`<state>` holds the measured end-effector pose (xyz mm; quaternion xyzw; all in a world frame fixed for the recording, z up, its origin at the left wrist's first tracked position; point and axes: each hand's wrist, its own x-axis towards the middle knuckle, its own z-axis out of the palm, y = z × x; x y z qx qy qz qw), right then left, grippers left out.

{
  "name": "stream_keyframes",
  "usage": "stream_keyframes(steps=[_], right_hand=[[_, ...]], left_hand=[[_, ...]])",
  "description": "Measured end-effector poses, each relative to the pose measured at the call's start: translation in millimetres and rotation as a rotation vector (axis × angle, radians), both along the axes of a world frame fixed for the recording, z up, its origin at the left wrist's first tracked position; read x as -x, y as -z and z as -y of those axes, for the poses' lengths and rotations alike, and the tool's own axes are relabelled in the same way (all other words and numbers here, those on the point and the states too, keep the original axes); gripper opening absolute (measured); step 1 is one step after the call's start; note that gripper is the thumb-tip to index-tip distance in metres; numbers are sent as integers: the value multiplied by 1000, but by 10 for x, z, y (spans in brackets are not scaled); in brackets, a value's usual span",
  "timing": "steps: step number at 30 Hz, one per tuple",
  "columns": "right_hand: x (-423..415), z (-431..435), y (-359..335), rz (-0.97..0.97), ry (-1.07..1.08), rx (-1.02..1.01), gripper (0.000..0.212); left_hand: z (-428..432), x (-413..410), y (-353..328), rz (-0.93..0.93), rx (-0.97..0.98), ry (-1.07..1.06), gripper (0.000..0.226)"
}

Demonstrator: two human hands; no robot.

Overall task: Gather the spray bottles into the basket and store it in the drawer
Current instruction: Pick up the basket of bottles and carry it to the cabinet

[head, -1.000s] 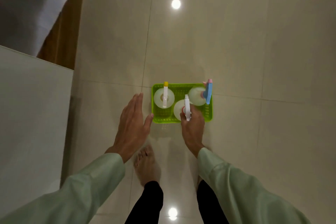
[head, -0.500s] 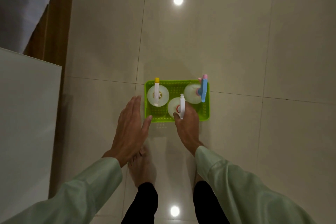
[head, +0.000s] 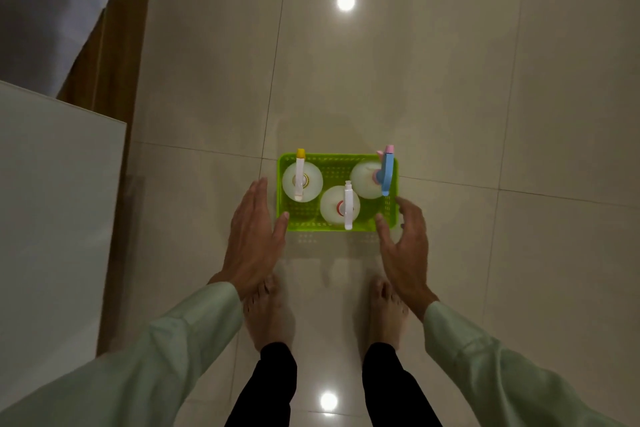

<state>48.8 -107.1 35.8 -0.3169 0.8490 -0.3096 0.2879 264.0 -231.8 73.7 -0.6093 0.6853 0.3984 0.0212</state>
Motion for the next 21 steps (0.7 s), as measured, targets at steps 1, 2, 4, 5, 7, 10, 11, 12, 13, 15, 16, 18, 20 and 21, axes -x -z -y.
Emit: stream_keyframes(steps=[1,2,4,5,7,10,11,12,13,15,16,18,20,21], right_hand=[[53,2,51,-6,23,-13,50],[102,17,114,-2,48,-43,52],[180,49,264,33,93,-138,61],[209,70,327,58,105,-177,67],[255,104,477,126,116,-226,73],[315,134,668,250,144,-256,70],[328,141,727,269,144,-257,67],[338,151,777,275,135,-251,64],[343,163,822,272,120,-242,61],[349,191,893,256,103,-229,57],[354,203,931,241,102,-229,56],[369,220,981,208,95,-235,55],[389,226,995,189,83,-240,56],[401,232,988,188,77,-242,56]], left_hand=[[3,19,67,-2,-6,-21,70],[8,39,140,-3,-14,-43,71],[8,74,303,-8,-45,-82,71],[7,91,371,-9,-66,-99,71],[15,137,537,1,-116,-145,73],[50,215,767,9,-174,-233,73],[64,238,839,1,-184,-245,71],[75,257,905,-13,-189,-248,68],[80,274,964,-30,-185,-246,65],[83,298,1047,-49,-161,-256,61],[87,300,1084,-47,-142,-273,60],[93,292,1140,-26,-106,-304,61],[105,281,1153,2,-98,-310,63],[112,274,1142,7,-101,-312,63]])
